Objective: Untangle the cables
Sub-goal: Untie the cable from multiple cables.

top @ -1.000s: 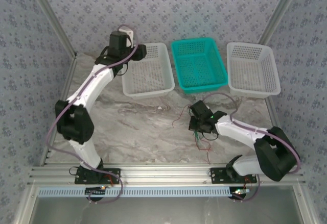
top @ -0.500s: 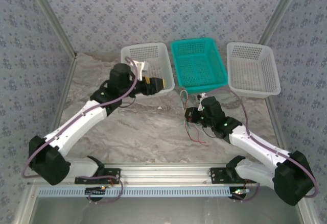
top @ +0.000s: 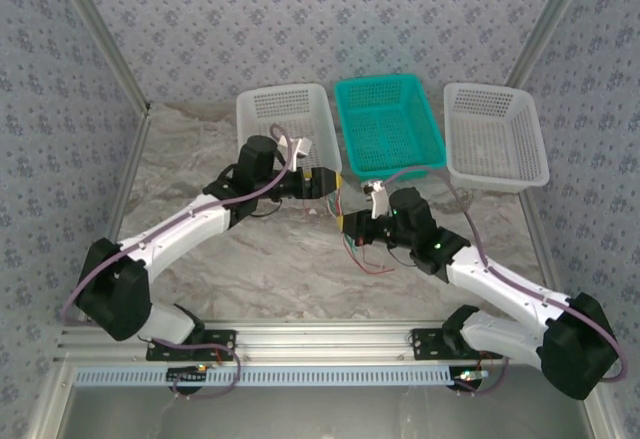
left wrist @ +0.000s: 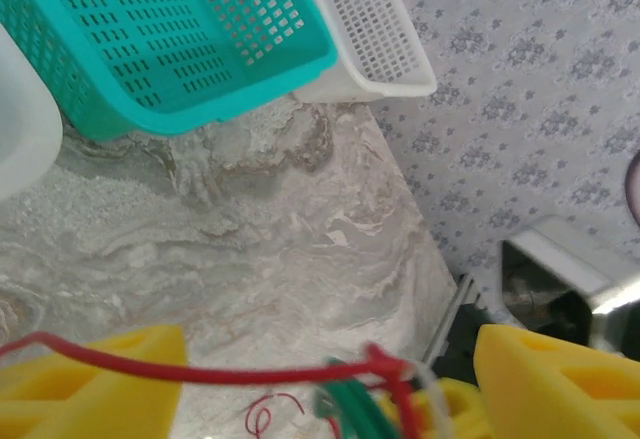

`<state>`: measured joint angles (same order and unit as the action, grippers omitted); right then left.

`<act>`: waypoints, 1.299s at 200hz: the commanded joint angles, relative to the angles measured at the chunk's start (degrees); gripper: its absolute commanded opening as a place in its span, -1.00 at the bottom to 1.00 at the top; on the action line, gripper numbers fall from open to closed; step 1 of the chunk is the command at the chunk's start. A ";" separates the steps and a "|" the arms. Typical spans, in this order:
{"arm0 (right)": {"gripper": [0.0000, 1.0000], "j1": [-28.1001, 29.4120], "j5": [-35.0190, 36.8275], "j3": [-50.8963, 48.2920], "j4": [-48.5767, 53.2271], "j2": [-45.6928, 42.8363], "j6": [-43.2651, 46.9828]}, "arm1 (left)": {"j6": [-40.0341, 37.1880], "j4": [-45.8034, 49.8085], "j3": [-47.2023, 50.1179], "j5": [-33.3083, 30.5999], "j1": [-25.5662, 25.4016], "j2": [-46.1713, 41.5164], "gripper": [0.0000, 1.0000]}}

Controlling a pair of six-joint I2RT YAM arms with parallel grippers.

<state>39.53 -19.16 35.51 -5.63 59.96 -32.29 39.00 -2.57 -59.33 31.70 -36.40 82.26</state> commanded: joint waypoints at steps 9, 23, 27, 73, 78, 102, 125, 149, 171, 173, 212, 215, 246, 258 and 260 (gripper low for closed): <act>-1.00 0.64 -0.24 2.93 -1.85 -0.29 0.11 | 0.11 -3.05 -1.40 0.16 -0.19 0.28 -0.69; -0.43 0.62 0.17 3.02 -0.89 -0.03 0.75 | -0.30 -3.28 -1.50 -0.51 -0.14 -0.86 -1.00; -0.21 0.56 0.06 3.13 -0.18 -0.02 1.18 | -0.65 -3.11 -1.68 -0.78 -0.03 -1.40 -1.00; 0.36 -0.75 2.25 3.53 10.64 -8.26 7.83 | -7.44 5.04 -4.77 -3.56 2.02 -4.04 -1.00; 0.38 -0.77 3.24 2.96 11.29 -9.89 8.32 | -7.38 4.95 -4.78 -3.33 2.20 -4.10 -1.00; 0.37 -1.08 9.75 -1.95 12.27 -17.72 7.96 | -7.87 5.07 -5.24 -2.12 2.43 -4.30 -1.00; 0.37 -1.80 13.30 -7.72 11.69 -23.79 7.92 | -8.16 5.58 -5.79 -1.51 2.40 -4.64 -1.00; 0.36 -2.77 9.59 -13.18 7.38 -25.06 8.19 | -8.59 5.82 -6.05 -1.57 2.47 -5.10 -1.00; 0.32 -3.49 4.33 -15.15 3.70 -22.13 7.43 | -8.76 6.00 -6.32 -1.01 2.44 -5.31 -1.00; 0.32 -3.56 3.76 -15.19 3.37 -21.70 7.42 | -8.77 6.00 -6.28 -0.95 2.42 -5.28 -1.00; 0.28 -3.67 -1.43 -13.48 -2.71 -14.82 6.86 | -8.37 5.38 -5.88 -0.43 2.27 -5.36 -1.00; 0.27 -3.67 -1.60 -13.44 -3.36 -14.41 6.75 | -8.41 5.38 -5.88 -0.34 2.28 -5.35 -1.00; 0.03 -3.69 -5.43 -12.35 -7.51 -10.45 6.28 | -8.47 5.65 -5.80 -0.14 2.18 -5.78 -1.00; -0.17 -3.72 -6.22 -11.96 -7.86 -9.34 6.35 | -8.34 5.57 -5.58 -0.32 2.18 -6.18 -1.00; -0.21 -3.68 -6.28 -11.87 -7.85 -9.27 6.36 | -8.33 5.49 -5.54 -0.39 2.14 -6.22 -1.00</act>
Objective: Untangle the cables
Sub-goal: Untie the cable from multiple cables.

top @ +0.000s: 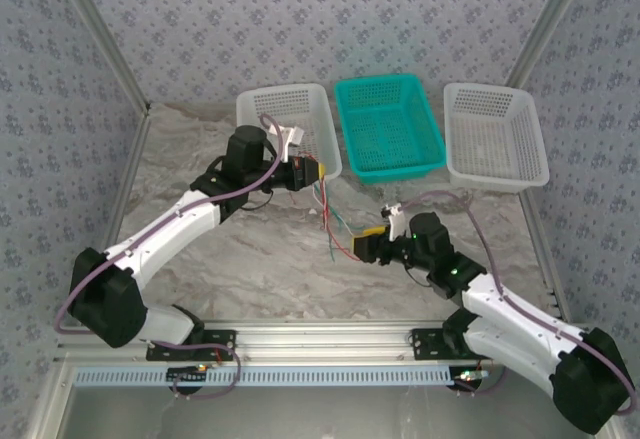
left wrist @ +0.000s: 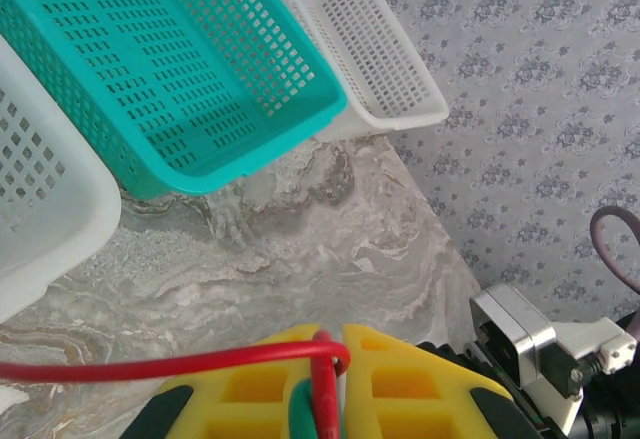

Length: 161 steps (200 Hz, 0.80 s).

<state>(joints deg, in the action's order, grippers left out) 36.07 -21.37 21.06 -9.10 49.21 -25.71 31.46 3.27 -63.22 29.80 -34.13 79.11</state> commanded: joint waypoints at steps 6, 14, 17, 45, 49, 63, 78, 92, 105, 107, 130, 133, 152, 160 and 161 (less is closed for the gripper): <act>-0.36 -0.25 -3.99 2.74 -4.27 1.76 -0.17 | -0.79 -0.32 -1.51 1.30 -0.07 -3.23 -1.00; -0.71 -0.26 -3.00 3.00 -3.21 1.96 -0.13 | -1.00 0.21 -1.68 0.82 -0.11 -3.35 -1.00; -0.90 -0.22 -2.31 3.10 -2.78 2.10 -0.04 | -1.17 0.51 -1.83 0.53 -0.11 -3.43 -1.00; -1.00 -0.71 4.65 3.00 0.74 1.77 -0.80 | -6.14 9.35 -4.62 -6.40 0.16 -4.48 -1.00; -1.00 -0.82 5.49 3.10 1.56 1.69 -0.95 | -7.60 11.10 -5.06 -8.16 0.18 -4.76 -1.00; -1.00 -1.42 10.42 4.02 5.76 0.97 -1.97 | -13.56 17.99 -6.91 -15.33 0.15 -5.37 -1.00; -1.00 -2.42 19.02 5.09 12.72 -0.79 -4.21 | -19.40 24.43 -7.80 -24.86 0.32 -5.71 -0.99; -1.00 -4.52 24.97 5.32 18.43 -2.81 -7.15 | -22.42 26.73 -6.28 -28.56 1.65 -6.24 -0.94; -1.00 -7.07 26.70 5.00 21.25 -4.62 -9.74 | -22.69 27.17 -4.28 -26.52 3.95 -6.75 -0.90; -1.00 -7.38 26.85 4.90 21.57 -4.93 -9.84 | -22.61 27.08 -3.90 -26.08 4.24 -6.81 -0.89; -1.00 -8.31 26.37 4.27 20.96 -7.27 -12.69 | -21.93 23.34 0.61 -16.19 6.12 -8.06 -0.56; -1.00 -8.12 25.72 4.19 20.18 -7.36 -12.63 | -21.82 22.49 1.40 -14.28 6.10 -8.19 -0.52; -1.00 -6.43 15.82 4.54 11.17 -5.97 -10.86 | -17.52 10.60 7.38 0.29 5.79 -9.32 -0.38; -1.00 -5.14 11.73 5.31 8.54 -4.66 -10.85 | -14.12 3.78 10.10 4.90 5.08 -9.46 -0.32; -1.00 -4.92 11.23 5.40 8.16 -4.48 -10.85 | -13.69 2.94 10.38 5.30 4.97 -9.48 -0.32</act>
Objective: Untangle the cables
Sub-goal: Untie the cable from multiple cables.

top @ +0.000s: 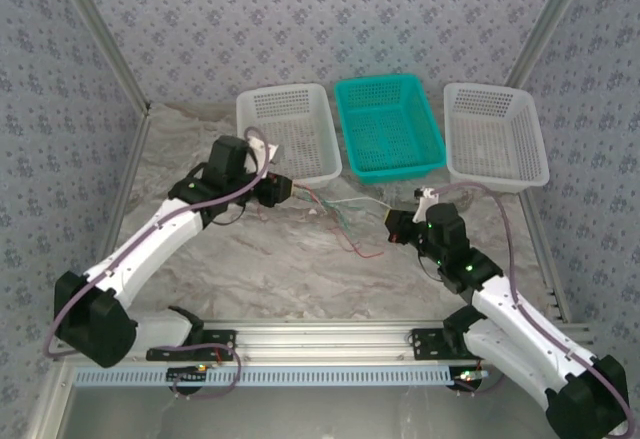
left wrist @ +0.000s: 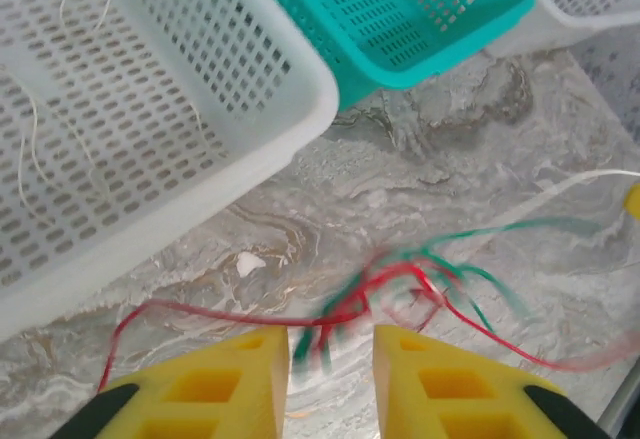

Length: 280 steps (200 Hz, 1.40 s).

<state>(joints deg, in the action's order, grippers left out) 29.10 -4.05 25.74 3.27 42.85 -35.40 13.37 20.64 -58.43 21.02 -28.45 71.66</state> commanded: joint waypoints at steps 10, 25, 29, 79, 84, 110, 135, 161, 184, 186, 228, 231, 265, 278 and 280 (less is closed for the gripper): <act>-1.00 3.84 -9.81 1.64 -6.61 3.64 -1.19 | 7.57 -21.49 7.93 16.71 -2.42 -1.75 -0.25; -1.00 6.52 -10.02 3.34 -6.58 5.43 -1.16 | 7.34 -23.61 8.29 14.91 -6.06 -0.62 -0.17; -1.00 7.07 -8.78 3.82 -5.42 5.75 -1.33 | 6.73 -22.71 7.90 13.75 -6.91 -0.22 -0.17; -1.00 7.41 6.89 10.07 5.42 7.76 -12.22 | 10.92 -27.76 11.76 10.55 -11.96 4.48 0.03; -1.00 7.36 7.17 10.92 5.15 7.77 -12.89 | 11.06 -27.76 11.67 9.96 -13.14 5.30 0.04; -1.00 7.55 6.58 15.17 4.51 8.39 -13.42 | 12.93 -31.48 11.07 7.97 -19.23 10.54 0.19; -1.00 7.54 6.64 19.63 5.44 8.68 -13.08 | 16.72 -40.49 12.47 6.57 -22.79 15.52 0.68; -1.00 7.67 8.79 22.72 4.56 8.24 -15.60 | 19.94 -45.83 12.18 2.96 -24.66 20.53 0.97; -1.00 8.13 9.51 23.09 1.90 7.64 -18.01 | 22.87 -48.31 10.42 -0.07 -25.74 25.31 0.99; -1.00 8.20 9.57 23.08 1.74 7.61 -17.97 | 23.25 -48.54 10.33 -0.40 -25.77 25.71 0.98; -1.00 9.81 10.29 22.69 0.73 7.03 -19.26 | 26.39 -61.09 10.42 -8.49 -26.77 33.39 0.99; -1.00 9.97 10.22 22.52 0.63 7.00 -19.40 | 26.30 -62.25 10.22 -8.20 -26.76 33.93 0.98; -1.00 10.95 11.35 21.91 -0.21 6.63 -20.31 | 25.18 -67.18 3.37 -5.10 -26.75 40.48 0.98; -1.00 11.05 12.09 21.90 0.15 6.20 -20.26 | 25.21 -68.37 1.05 -5.35 -26.83 42.63 0.98; -1.00 11.04 12.24 21.97 0.20 6.08 -20.29 | 25.22 -68.37 0.69 -5.48 -26.83 42.89 0.98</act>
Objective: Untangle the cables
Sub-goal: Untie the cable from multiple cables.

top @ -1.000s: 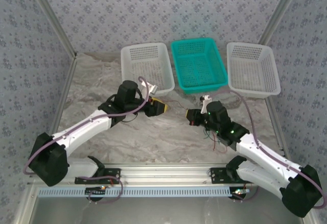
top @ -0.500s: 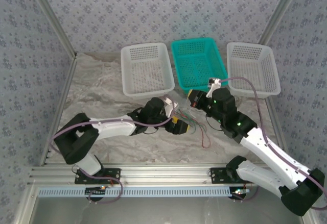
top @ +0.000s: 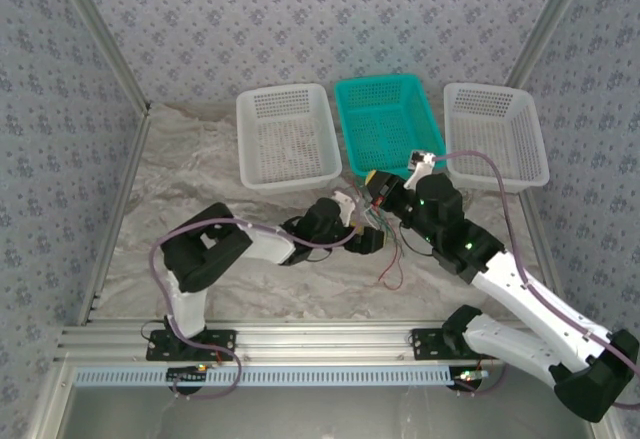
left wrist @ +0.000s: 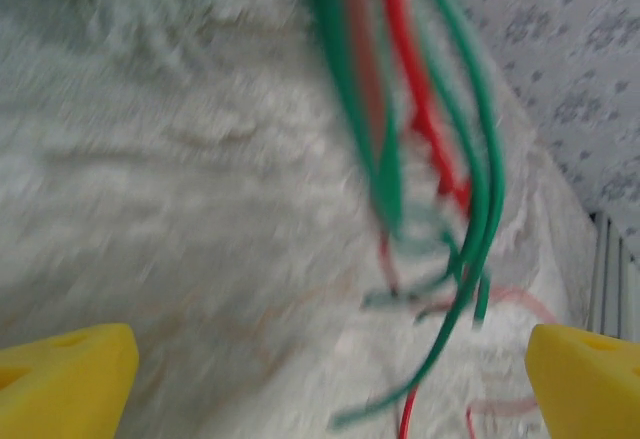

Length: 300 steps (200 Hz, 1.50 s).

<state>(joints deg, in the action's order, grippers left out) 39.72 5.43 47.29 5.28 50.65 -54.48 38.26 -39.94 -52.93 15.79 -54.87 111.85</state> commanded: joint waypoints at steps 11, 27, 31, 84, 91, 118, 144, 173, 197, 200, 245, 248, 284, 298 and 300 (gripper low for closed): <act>-1.00 0.40 3.22 0.28 -1.61 -2.17 -1.32 | 0.54 -7.08 -6.93 -2.05 -0.41 4.34 0.98; -1.00 0.40 4.08 0.17 -1.46 -2.75 -1.32 | 1.07 -6.42 -8.99 -4.74 -0.32 6.25 0.81; -1.00 0.39 4.42 0.16 -1.17 -2.95 -1.31 | 1.09 -6.67 -9.38 -4.69 -0.35 6.69 0.67; -1.00 -2.80 9.59 2.82 8.47 -5.56 1.02 | 0.18 -1.03 -8.09 -6.38 -0.17 5.68 -0.48; -1.00 -3.94 10.01 3.68 10.90 -5.91 1.67 | -0.33 0.64 -7.45 -6.99 -0.04 4.97 -0.55; -1.00 -13.02 6.23 5.01 14.56 -8.08 1.98 | -2.88 4.95 -4.18 -7.52 0.90 1.77 -0.61; -1.00 -22.86 -0.17 4.93 15.23 -9.84 0.96 | -4.57 7.47 0.05 -8.45 2.27 -1.63 -0.64; -1.00 -29.69 -3.63 4.95 16.21 -10.56 0.34 | -4.64 7.51 4.70 -8.25 3.85 -4.98 -0.63; -1.00 -33.26 -5.12 5.10 17.45 -10.84 0.59 | -4.08 7.39 7.85 -8.36 5.16 -6.93 -0.47; -1.00 -33.60 -5.35 5.14 17.60 -10.84 0.57 | -3.92 7.27 8.24 -8.36 5.38 -7.20 -0.43; -1.00 -39.14 -8.70 5.27 17.37 -10.67 0.86 | -4.68 6.87 11.10 -7.12 7.11 -10.06 -0.87; -1.00 -39.33 -9.28 5.08 17.10 -10.59 0.67 | -4.80 7.01 11.14 -7.03 7.08 -10.14 -0.91; -1.00 -39.99 -13.34 4.69 17.98 -8.16 1.20 | -5.53 8.15 11.47 -6.72 7.89 -11.27 -1.00; -1.00 -40.95 -13.30 5.48 20.26 -8.11 2.69 | -5.52 9.35 12.42 -7.26 9.04 -12.27 -1.00; -1.00 -41.13 -13.26 5.61 20.53 -8.22 2.93 | -5.51 9.29 12.70 -7.27 9.27 -12.45 -1.00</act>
<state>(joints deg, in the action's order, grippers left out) 0.10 -6.52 50.28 24.14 42.46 -53.56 33.47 -33.80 -42.19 9.61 -47.53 101.95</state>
